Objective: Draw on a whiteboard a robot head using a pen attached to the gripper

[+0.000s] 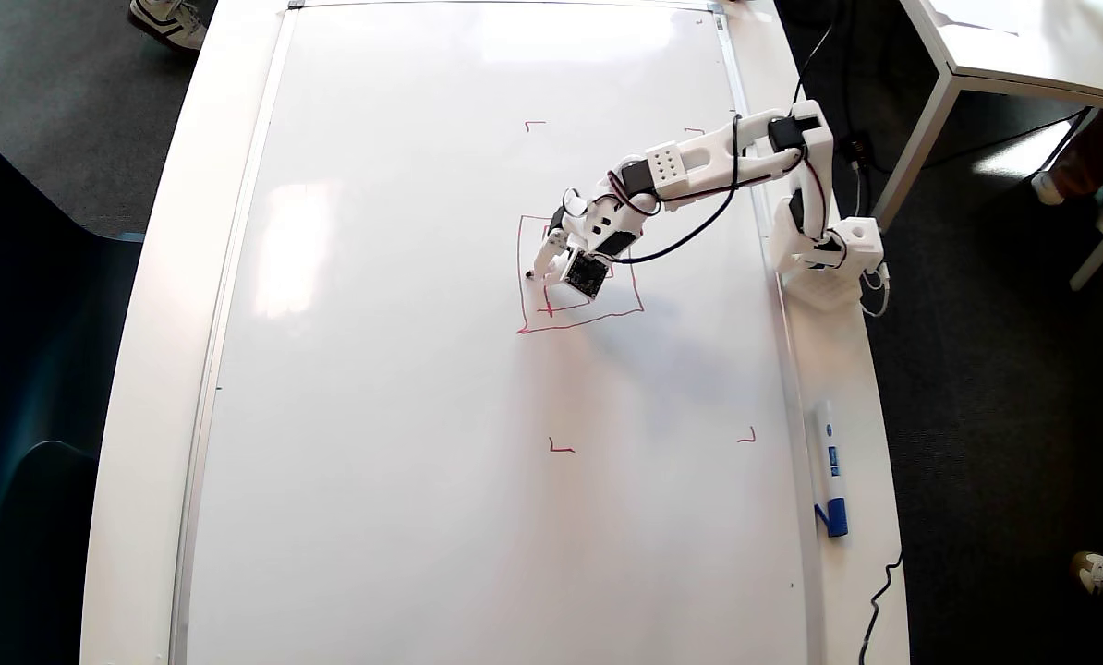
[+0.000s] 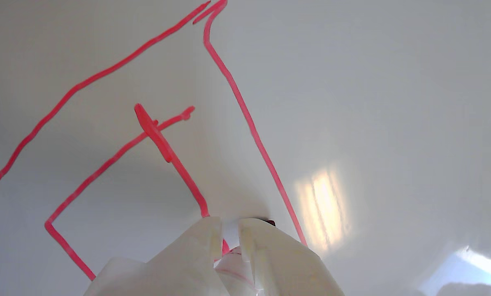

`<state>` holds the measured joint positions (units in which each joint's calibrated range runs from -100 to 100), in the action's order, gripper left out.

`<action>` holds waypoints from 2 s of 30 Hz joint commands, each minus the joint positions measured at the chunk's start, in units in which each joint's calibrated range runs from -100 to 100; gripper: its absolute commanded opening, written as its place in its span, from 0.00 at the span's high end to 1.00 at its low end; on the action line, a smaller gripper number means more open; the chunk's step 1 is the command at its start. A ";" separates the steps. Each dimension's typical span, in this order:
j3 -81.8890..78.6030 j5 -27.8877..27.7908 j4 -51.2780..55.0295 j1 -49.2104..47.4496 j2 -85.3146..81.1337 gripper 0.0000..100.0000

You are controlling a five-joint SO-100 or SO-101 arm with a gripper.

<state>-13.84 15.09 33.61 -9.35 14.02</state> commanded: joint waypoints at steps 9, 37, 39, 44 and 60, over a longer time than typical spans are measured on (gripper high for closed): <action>7.44 -0.23 -0.43 -0.19 3.21 0.99; 9.17 0.14 -0.08 -0.11 7.07 0.99; 9.35 0.14 -0.17 -0.11 7.07 0.99; 9.71 0.14 -0.34 -0.11 7.15 0.99; 20.79 0.03 -0.17 0.33 14.45 0.99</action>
<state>2.70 15.09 33.11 -9.50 27.15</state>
